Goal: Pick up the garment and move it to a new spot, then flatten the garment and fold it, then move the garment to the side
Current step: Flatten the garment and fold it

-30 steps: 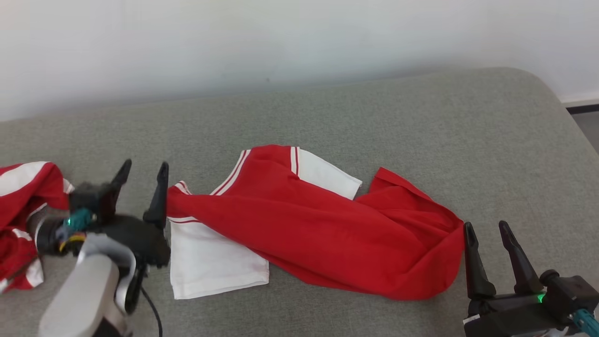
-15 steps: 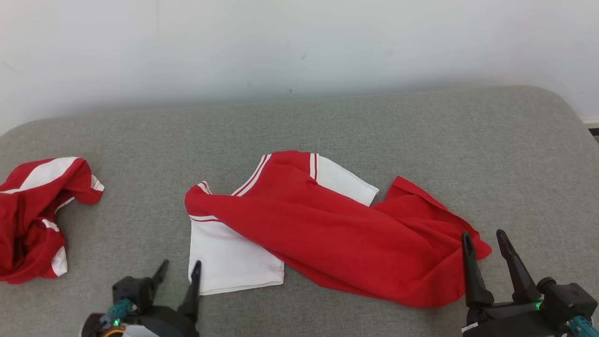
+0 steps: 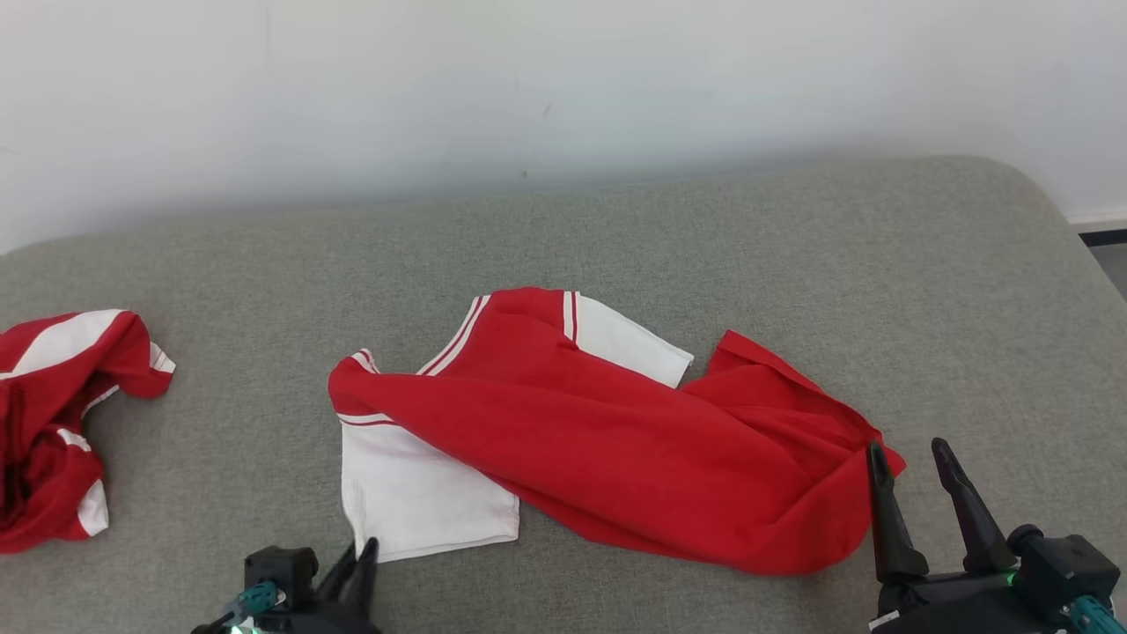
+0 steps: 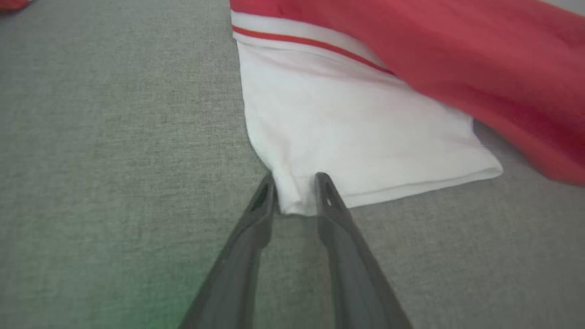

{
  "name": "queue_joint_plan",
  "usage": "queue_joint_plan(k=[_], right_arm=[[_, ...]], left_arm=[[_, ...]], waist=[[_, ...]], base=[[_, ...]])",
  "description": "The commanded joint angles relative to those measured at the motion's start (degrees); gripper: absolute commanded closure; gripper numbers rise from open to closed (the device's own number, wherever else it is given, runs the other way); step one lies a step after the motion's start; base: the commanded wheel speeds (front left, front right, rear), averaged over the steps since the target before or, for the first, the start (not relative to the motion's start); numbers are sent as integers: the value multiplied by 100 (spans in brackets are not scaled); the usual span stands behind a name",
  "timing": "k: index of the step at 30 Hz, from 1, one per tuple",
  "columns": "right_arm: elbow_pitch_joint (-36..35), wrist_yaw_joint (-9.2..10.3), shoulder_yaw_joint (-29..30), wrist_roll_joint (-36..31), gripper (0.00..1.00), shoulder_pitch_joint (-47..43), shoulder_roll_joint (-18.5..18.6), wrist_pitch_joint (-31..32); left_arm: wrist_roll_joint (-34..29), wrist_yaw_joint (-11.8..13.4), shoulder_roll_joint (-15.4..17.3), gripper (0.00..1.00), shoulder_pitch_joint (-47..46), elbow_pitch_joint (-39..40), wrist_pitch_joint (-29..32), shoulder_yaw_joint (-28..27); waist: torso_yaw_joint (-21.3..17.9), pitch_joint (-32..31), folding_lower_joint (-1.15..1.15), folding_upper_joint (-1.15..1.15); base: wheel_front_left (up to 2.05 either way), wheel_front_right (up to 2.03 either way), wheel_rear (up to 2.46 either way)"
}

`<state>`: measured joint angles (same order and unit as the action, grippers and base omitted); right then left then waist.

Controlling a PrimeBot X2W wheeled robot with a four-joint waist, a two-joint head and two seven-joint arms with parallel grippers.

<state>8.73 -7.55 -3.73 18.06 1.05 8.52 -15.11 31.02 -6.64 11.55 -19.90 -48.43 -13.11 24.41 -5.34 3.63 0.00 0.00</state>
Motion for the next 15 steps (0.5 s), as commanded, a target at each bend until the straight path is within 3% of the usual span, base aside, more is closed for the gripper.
queue_joint_plan(k=[1, 7, 15], right_arm=[[20, 13, 46, 7, 0, -73, 15, -5], [57, 13, 138, -52, 0, -206, -43, -5], [33, 14, 126, -53, 0, -277, -59, -5]], left_arm=[[24, -38, -21, 100, -38, -42, -64, 15], [47, 18, 54, 100, 111, 336, -195, -205], [44, 339, 248, 100, 898, 1466, -208, -652]], waist=[[57, -64, 0, 0], [323, -287, 0, 0], [610, -383, 0, 0]], base=[[0, 0, 0], [0, 0, 0], [0, 0, 0]])
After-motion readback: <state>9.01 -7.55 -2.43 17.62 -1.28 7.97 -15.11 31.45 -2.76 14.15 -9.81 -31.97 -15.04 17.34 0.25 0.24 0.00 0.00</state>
